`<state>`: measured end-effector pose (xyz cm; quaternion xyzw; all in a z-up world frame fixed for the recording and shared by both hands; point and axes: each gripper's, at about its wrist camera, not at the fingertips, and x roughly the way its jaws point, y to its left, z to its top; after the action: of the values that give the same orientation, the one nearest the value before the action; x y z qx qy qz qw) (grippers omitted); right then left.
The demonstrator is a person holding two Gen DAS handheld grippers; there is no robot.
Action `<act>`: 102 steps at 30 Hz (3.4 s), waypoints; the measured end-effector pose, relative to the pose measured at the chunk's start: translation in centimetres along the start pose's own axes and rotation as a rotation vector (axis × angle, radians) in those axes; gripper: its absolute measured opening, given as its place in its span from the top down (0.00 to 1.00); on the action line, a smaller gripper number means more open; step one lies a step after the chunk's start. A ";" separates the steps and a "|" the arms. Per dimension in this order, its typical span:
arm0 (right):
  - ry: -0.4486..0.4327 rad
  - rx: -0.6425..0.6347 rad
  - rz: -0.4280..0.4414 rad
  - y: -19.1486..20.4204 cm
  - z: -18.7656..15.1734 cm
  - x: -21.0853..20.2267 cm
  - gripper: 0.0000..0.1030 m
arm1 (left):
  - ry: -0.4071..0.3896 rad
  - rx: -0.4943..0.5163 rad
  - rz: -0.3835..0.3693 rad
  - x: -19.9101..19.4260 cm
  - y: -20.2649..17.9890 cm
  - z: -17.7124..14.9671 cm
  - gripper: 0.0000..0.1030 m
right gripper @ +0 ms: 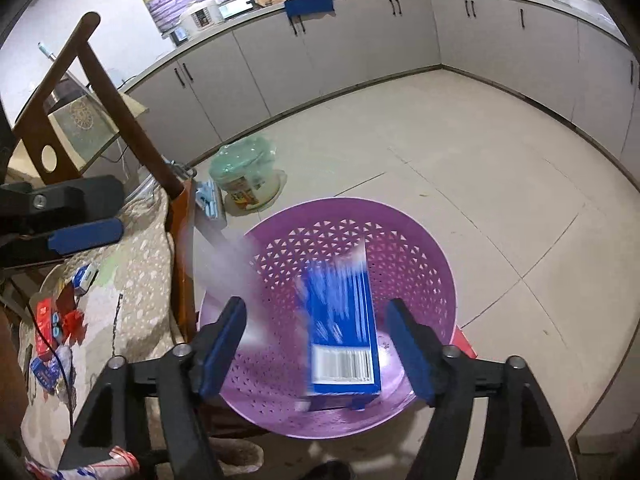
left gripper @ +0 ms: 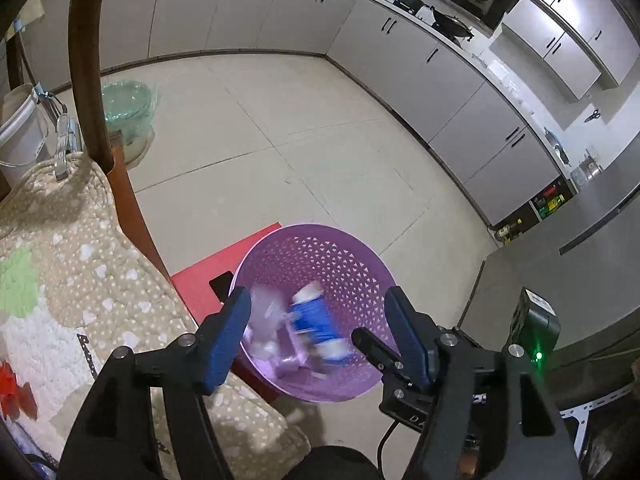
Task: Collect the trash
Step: 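Open both grippers to drop the bag and carton into the purple basket, then move both grippers back to the trash on the table, then grasp the blue herbal medicine box with the left gripper while the right gripper grasps the blue Wanda bag, then carry the blue box and Wanda bag over the purple basket with both grippers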
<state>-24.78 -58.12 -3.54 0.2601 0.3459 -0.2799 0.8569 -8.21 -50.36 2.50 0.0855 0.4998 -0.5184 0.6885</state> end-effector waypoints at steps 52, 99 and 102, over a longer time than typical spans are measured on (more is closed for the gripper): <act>0.274 -0.499 0.324 33.7 -12.3 3.8 0.18 | -0.156 -0.890 0.315 -21.4 33.4 -23.5 0.06; 0.142 -0.299 0.266 24.3 -10.6 -2.8 0.63 | -0.181 -0.234 0.459 -25.7 17.7 -22.0 0.53; 0.118 -0.255 0.244 22.2 -9.8 -3.2 0.63 | -0.169 -0.192 0.436 -24.6 16.1 -20.6 0.53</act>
<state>-16.43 -35.15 -1.66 0.2052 0.3940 -0.1120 0.8889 -6.78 -14.65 5.18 0.0818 0.4572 -0.3133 0.8283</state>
